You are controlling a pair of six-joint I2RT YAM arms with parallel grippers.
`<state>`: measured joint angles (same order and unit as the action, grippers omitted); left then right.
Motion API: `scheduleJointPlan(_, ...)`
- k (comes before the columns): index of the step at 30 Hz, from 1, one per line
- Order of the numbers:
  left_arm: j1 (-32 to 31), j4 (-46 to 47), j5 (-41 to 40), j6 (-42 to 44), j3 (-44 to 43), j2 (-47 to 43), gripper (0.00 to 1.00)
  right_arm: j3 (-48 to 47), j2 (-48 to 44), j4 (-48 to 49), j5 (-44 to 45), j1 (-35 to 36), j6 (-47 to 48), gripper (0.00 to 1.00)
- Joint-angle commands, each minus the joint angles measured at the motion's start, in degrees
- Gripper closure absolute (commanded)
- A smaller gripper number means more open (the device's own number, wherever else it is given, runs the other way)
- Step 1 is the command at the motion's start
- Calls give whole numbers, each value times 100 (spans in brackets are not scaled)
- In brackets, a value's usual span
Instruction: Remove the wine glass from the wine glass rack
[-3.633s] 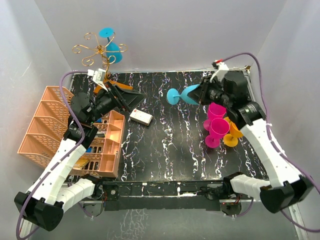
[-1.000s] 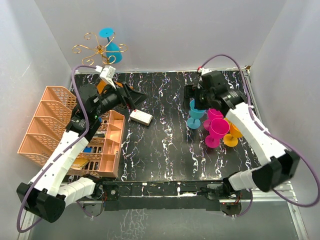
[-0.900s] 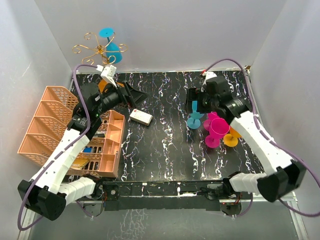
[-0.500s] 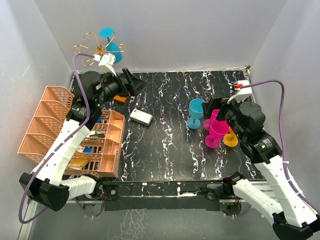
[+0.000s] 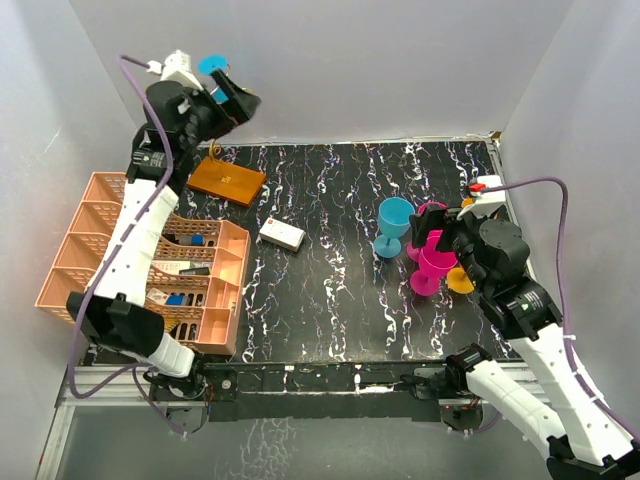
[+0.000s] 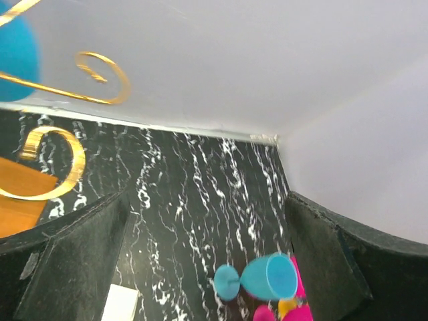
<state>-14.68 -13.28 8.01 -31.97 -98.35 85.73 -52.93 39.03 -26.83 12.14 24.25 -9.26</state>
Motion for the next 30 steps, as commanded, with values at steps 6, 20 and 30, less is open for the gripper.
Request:
scheduleJointPlan(6,1183,252,294,-1769,-943,894,10,288,-280,607,106,-2,64,1)
scheduleJointPlan(20,1587,-191,-272,-1781,-3404,2706,25,646,-531,910,109,1,80,1)
scheduleJointPlan(30,1761,-210,108,-1317,-4335,3602,36,783,-626,995,128,7,100,1)
